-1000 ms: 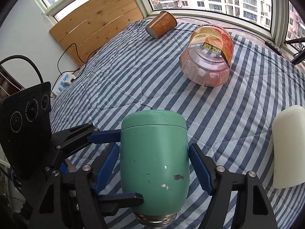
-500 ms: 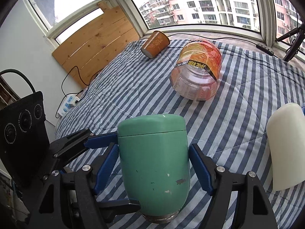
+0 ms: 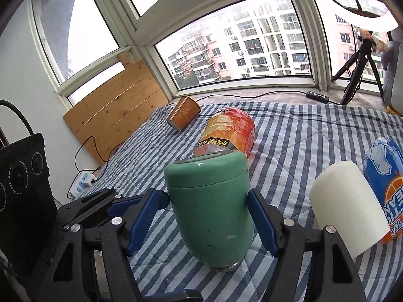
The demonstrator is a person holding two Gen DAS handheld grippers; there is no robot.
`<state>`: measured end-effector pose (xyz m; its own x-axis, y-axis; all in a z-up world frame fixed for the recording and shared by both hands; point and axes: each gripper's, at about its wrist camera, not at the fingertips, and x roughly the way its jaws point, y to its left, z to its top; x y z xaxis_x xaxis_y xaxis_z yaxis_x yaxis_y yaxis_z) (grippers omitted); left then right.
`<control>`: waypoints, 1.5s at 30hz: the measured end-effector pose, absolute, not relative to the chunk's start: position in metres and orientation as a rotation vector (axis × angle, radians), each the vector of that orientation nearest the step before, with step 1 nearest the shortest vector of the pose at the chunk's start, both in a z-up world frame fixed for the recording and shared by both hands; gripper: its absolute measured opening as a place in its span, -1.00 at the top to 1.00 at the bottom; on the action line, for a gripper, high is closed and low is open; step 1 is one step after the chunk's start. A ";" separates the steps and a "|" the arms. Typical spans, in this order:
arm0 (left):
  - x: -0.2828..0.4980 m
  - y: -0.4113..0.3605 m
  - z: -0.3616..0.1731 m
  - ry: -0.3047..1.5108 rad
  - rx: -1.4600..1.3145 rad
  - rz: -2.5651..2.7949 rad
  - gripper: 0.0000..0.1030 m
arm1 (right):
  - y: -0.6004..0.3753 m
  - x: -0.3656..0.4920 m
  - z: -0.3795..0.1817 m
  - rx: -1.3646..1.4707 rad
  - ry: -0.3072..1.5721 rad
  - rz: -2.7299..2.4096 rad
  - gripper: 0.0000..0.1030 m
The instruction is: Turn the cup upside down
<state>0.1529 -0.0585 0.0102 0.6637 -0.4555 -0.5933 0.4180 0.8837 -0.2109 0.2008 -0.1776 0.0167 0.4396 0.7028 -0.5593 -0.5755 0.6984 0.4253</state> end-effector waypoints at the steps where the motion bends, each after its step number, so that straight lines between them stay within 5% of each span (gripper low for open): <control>1: 0.155 -0.060 0.007 0.692 -0.058 -0.490 -0.51 | -0.177 0.197 0.019 0.179 0.778 0.828 0.47; 5: 0.154 -0.046 -0.006 0.778 -0.164 -0.559 -0.41 | -0.163 0.193 0.018 0.051 0.786 0.735 0.44; 8: 0.131 -0.021 0.008 0.696 -0.137 -0.541 -0.47 | -0.173 0.199 0.016 0.122 0.809 0.748 -0.11; 9: 0.129 -0.006 0.012 0.688 -0.155 -0.524 -0.63 | -0.177 0.200 0.017 0.133 0.810 0.752 -0.22; 12: 0.136 0.033 0.024 0.690 -0.210 -0.468 -0.94 | -0.179 0.208 0.019 0.146 0.857 0.748 -0.23; 24: 0.221 0.108 -0.006 0.938 -0.313 -0.471 -0.94 | -0.137 0.255 -0.010 0.377 1.047 0.767 -0.45; 45: 0.239 0.091 -0.028 0.968 -0.226 -0.489 -0.80 | -0.071 0.290 -0.043 0.389 1.133 0.794 -0.47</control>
